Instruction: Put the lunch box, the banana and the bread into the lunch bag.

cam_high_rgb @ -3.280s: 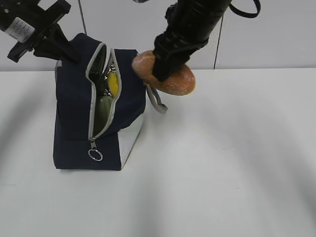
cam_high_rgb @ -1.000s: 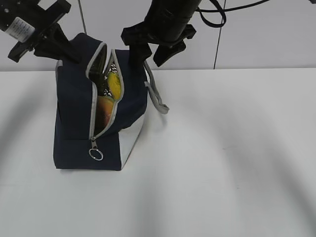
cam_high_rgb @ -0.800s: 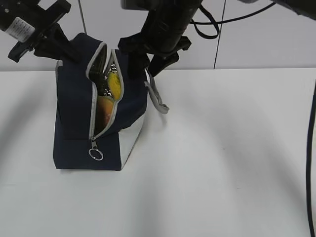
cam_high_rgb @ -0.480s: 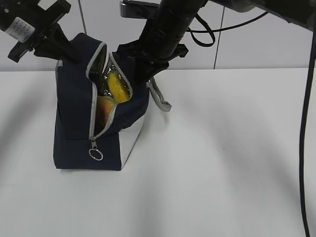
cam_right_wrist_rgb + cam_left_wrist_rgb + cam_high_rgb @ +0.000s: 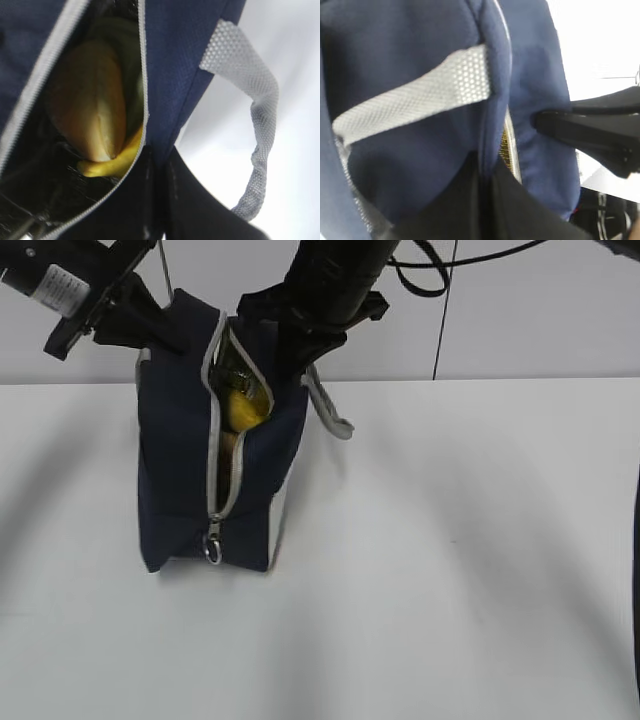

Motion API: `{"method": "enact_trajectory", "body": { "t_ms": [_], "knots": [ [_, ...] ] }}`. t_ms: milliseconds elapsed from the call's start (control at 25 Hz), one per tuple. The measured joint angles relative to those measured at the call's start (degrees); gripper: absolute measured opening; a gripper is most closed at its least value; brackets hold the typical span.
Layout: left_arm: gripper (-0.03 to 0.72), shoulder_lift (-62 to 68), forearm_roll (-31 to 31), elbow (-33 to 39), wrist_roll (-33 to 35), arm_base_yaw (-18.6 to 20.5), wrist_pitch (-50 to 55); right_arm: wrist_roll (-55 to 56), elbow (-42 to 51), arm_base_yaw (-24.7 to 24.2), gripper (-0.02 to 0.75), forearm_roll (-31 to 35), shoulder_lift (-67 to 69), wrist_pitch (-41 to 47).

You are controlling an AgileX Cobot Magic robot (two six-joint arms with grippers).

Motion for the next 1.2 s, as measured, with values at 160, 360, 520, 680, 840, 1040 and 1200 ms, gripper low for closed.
{"method": "enact_trajectory", "body": {
  "t_ms": [160,360,520,680,840,1040,1200],
  "knots": [
    [-0.003,0.0,-3.2,0.0,1.0,-1.7,-1.9,0.1,0.0,0.0,-0.011,-3.6,-3.1,0.6],
    [-0.003,0.0,-4.2,0.0,1.2,-3.9,-6.0,2.2,-0.1,-0.1,-0.012,-7.7,-5.0,0.8],
    [-0.003,0.0,-5.4,0.0,1.2,-4.7,-8.8,3.7,-0.1,-0.1,-0.012,-9.2,-5.2,1.0],
    [-0.003,1.1,-7.6,0.0,1.4,-4.8,-9.8,5.3,-0.1,-0.1,-0.012,-10.9,-5.2,1.0],
    [-0.003,2.5,-8.1,0.0,1.4,-4.9,-10.0,6.0,-0.1,-0.1,-0.012,-12.1,-5.2,1.1],
    [-0.003,3.9,-10.2,0.0,2.4,-4.9,-10.2,6.3,-0.1,-0.1,-0.012,-13.2,-5.2,1.1],
    [-0.003,4.8,-11.4,0.0,2.6,-4.9,-10.4,6.5,1.1,-0.1,-0.012,-13.5,-5.2,0.9]
  ]
}}
